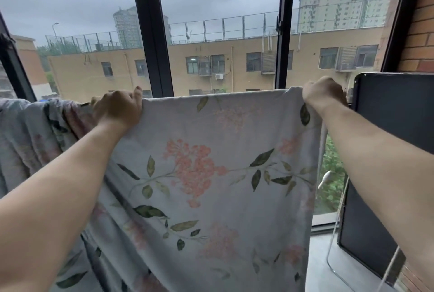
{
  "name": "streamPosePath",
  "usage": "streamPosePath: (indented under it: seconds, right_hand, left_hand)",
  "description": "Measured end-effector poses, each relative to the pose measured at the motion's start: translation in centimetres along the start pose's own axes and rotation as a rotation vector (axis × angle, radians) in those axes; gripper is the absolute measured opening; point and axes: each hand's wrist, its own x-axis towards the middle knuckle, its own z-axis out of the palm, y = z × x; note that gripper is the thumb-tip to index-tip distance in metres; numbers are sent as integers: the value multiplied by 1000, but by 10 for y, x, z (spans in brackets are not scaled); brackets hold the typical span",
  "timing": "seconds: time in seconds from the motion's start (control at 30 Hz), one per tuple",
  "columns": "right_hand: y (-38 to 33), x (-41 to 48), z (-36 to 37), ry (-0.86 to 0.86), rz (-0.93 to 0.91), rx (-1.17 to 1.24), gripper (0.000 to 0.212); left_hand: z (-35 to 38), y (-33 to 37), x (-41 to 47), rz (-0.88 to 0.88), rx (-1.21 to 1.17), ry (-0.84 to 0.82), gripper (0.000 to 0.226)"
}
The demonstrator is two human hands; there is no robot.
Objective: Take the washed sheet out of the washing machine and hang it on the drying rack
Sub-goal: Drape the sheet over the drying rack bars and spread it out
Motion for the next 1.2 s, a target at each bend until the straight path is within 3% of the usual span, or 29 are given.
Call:
streamPosePath:
  seconds: [0.17, 0.33, 0.5, 0.63, 0.73, 0.9, 1.0, 1.1, 1.2]
  right_hand:
    - [11, -9, 11, 181, -108, -11, 48]
    - [-3, -30, 30, 392, -553, -45, 39]
    - [-57, -85, 66, 209, -926, 25, 31]
    - [-109, -139, 97, -37, -1152, 43, 32]
    - [-138, -164, 115, -105, -1171, 44, 34]
    - [-177, -201, 136, -178, -1194, 58, 37]
    - [-202, -224, 144, -204, -1215, 60, 37]
    - [-232, -247, 152, -259, -1214, 43, 33]
    - [-267, -277, 161, -311, -1188, 73, 30]
  left_hand:
    - [-1, 5, 10, -89, 54, -60, 61]
    - [4, 12, 12, -110, 55, -90, 62]
    - [1, 4, 7, 57, -1, -163, 67]
    - [-10, -26, 2, 167, -147, -150, 39]
    - [-19, -59, -7, 186, -87, -59, 34]
    - [-32, -126, -23, -28, 13, 173, 34]
    - [-44, -165, -27, -188, 19, 121, 41]
    - [-55, -189, -32, -96, 26, 16, 47]
    - [-67, -208, -29, -47, 97, 55, 45]
